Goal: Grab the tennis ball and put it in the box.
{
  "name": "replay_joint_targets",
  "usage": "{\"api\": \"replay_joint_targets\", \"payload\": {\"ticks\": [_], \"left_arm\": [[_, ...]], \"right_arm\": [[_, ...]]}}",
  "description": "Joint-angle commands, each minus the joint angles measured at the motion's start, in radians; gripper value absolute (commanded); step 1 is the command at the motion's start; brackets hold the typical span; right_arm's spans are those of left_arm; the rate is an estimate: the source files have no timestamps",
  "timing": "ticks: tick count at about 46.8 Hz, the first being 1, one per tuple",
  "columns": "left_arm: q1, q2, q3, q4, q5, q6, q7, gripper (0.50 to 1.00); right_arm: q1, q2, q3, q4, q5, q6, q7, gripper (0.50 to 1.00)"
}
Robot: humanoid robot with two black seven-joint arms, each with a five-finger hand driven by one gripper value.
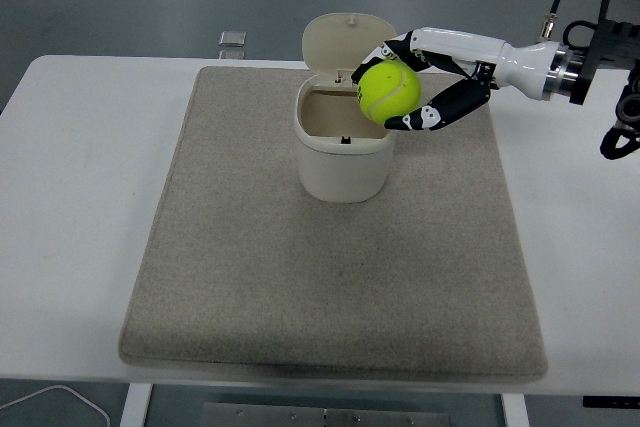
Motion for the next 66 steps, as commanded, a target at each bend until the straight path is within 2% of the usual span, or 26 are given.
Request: {"api": "replay_joint_targets", "payload": {"ticks": [1, 7, 13, 18, 26, 32, 41, 48, 51, 61, 66], "left_arm": [[-0.001, 0.000, -0.001, 0.000, 0.000, -0.001, 0.000, 0.990], [-0.001, 0.000, -0.001, 0.000, 0.000, -0.001, 0.000, 0.992], [0.001, 0.000, -0.001, 0.000, 0.000, -0.001, 0.000, 0.990], [-0.001, 0.000, -0.001, 0.000, 0.000, 0.001, 0.000, 0.992], [-0.001, 0.000, 0.001, 0.000, 0.000, -0.001, 0.000, 0.992], [-0.001, 0.000, -0.001, 0.000, 0.000, -0.001, 0.000, 0.992], [-0.001, 0.000, -0.001, 0.000, 0.000, -0.001, 0.000, 0.992], [-0.001, 0.000, -0.001, 0.000, 0.000, -0.001, 0.000, 0.992], [-0.001, 0.000, 0.001, 0.000, 0.000, -0.001, 0.000, 0.992], [0.001, 0.000, 0.001, 0.000, 0.000, 0.001, 0.000, 0.992], [-0.001, 0.000, 0.001, 0.000, 0.000, -0.001, 0.000, 0.992]], "right_arm": [[0.001, 0.015, -0.002, -0.006, 0.001, -0.021, -0.001, 0.500], [0.001, 0.039, -0.003, -0.029, -0.001, -0.035, -0.007, 0.500], [-0.001, 0.062, -0.008, -0.047, -0.001, -0.041, -0.037, 0.529], [-0.002, 0.070, -0.014, -0.051, -0.004, -0.043, -0.037, 0.541], [-0.002, 0.074, -0.015, -0.057, -0.004, -0.043, -0.037, 0.603], [-0.005, 0.076, -0.019, -0.060, -0.004, -0.043, -0.037, 0.611], [-0.010, 0.078, -0.019, -0.064, -0.003, -0.043, -0.037, 0.715], [-0.013, 0.079, -0.019, -0.066, -0.004, -0.043, -0.037, 0.756], [-0.013, 0.081, -0.019, -0.066, -0.004, -0.043, -0.037, 0.793], [-0.012, 0.081, -0.019, -0.072, -0.004, -0.041, -0.037, 0.850], [-0.013, 0.082, -0.019, -0.074, -0.004, -0.040, -0.037, 0.856]]}}
